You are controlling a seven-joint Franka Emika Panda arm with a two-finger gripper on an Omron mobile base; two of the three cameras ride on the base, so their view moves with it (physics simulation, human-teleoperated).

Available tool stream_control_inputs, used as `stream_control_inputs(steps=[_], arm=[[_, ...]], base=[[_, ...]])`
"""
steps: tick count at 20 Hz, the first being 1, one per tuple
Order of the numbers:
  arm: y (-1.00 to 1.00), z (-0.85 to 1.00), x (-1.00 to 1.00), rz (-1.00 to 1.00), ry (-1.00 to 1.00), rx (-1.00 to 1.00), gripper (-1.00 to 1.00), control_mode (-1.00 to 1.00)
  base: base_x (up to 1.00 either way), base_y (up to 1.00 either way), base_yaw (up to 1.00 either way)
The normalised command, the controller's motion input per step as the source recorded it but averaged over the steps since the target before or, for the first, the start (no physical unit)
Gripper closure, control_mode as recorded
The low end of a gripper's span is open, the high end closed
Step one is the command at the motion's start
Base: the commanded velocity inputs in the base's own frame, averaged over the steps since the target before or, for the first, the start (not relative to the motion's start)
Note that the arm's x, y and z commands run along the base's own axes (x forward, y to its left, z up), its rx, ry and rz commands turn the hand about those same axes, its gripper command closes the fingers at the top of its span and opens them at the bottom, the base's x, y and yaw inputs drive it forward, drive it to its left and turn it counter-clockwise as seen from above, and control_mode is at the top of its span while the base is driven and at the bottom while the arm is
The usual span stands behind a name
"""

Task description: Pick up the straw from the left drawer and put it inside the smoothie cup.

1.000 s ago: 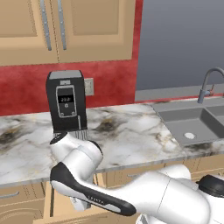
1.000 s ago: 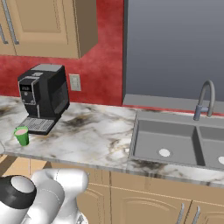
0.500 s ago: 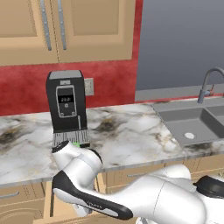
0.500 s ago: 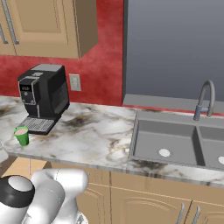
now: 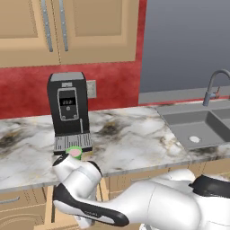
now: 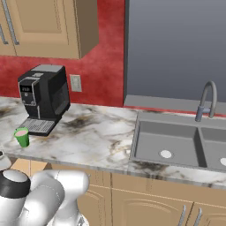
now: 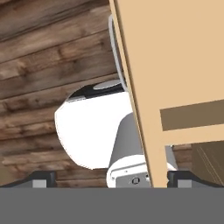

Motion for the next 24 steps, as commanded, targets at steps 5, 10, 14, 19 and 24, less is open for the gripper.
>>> stream_control_inputs(steps=[5,10,14,19,24], arm=[[0.08,-0.27,0.04,0.03,0.00,-0.04,-1.00,-1.00],[0.03,-0.30,0.04,0.03,0.00,-0.04,-1.00,-1.00],[0.01,-0.26,0.18,0.02,0.00,0.00,-1.00,-1.00],[0.04,-0.28,0.21,0.01,0.00,0.00,-1.00,-1.00],[0.03,-0.25,0.16,0.01,0.00,0.00,-1.00,-1.00]], base=[[0.00,0.00,0.00],[0.00,0.00,0.00],[0.00,0.00,0.00],[0.00,0.00,0.00],[0.00,0.00,0.00]])
